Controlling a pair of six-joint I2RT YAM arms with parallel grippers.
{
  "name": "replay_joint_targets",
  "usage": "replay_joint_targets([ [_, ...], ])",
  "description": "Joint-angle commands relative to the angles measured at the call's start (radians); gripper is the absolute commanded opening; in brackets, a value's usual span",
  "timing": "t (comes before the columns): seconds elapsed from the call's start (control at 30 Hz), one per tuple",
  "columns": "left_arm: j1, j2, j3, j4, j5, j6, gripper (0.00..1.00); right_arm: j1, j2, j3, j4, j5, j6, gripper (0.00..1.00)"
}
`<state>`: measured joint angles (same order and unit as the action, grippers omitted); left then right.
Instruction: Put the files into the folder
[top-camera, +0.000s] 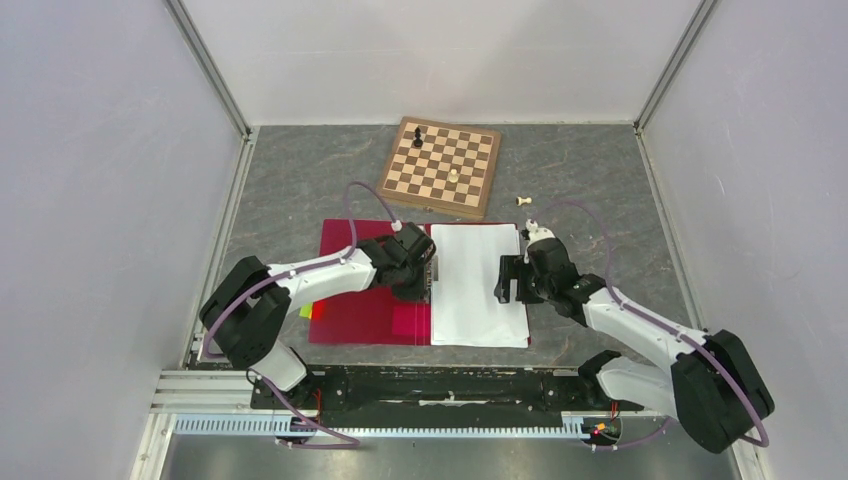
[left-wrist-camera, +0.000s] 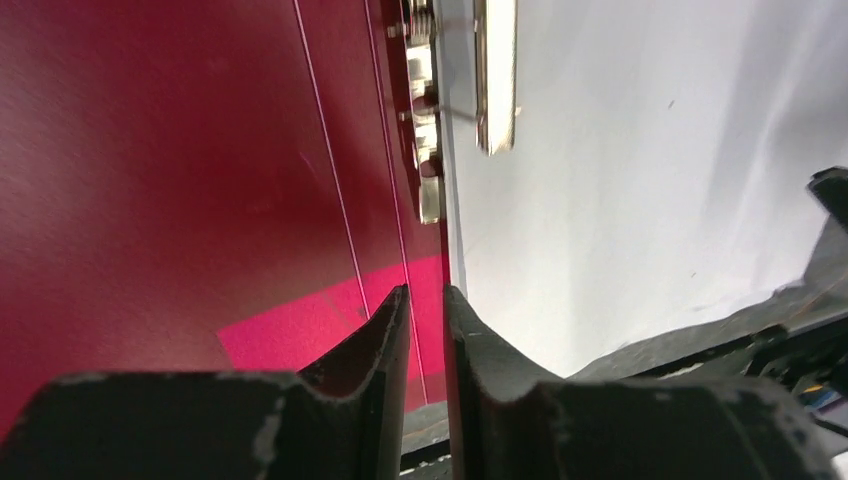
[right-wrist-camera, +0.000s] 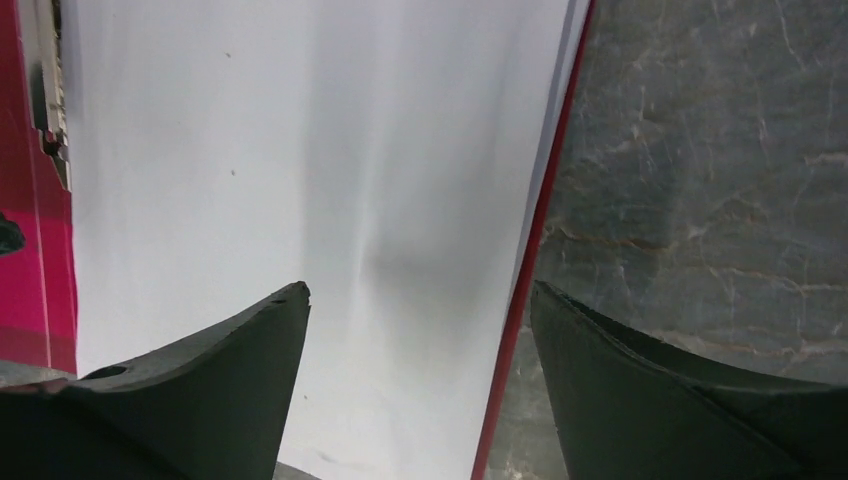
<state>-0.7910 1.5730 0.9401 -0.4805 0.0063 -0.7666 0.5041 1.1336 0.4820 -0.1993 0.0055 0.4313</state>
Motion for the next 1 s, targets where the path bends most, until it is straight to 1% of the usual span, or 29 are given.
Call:
replay_joint_targets([
  [0.0,-0.037,-0.036,-0.042,0.069,0.03,-0.058,0.23,0.028,-0.084,-0.025,-0.053,0.086,0.048,0.82],
  [0.2,-0.063,-0.021,-0.049,0.079,0.02,-0.074,0.17,0.058,-0.119,-0.044,-0.087,0.091,0.067,0.73],
  [0.33,-0.066,-0.02,-0.052,0.083,0.018,-0.078,0.17,0.096,-0.133,-0.058,-0.092,0.099,0.09,0.72],
  [0.57,-0.067,-0.018,-0.05,0.083,0.02,-0.079,0.16,0.122,-0.12,-0.08,-0.085,0.11,0.108,0.72],
  [0.97,-0.067,-0.019,-0.052,0.082,0.016,-0.079,0.16,0.178,-0.101,-0.071,-0.091,0.143,0.135,0.73],
])
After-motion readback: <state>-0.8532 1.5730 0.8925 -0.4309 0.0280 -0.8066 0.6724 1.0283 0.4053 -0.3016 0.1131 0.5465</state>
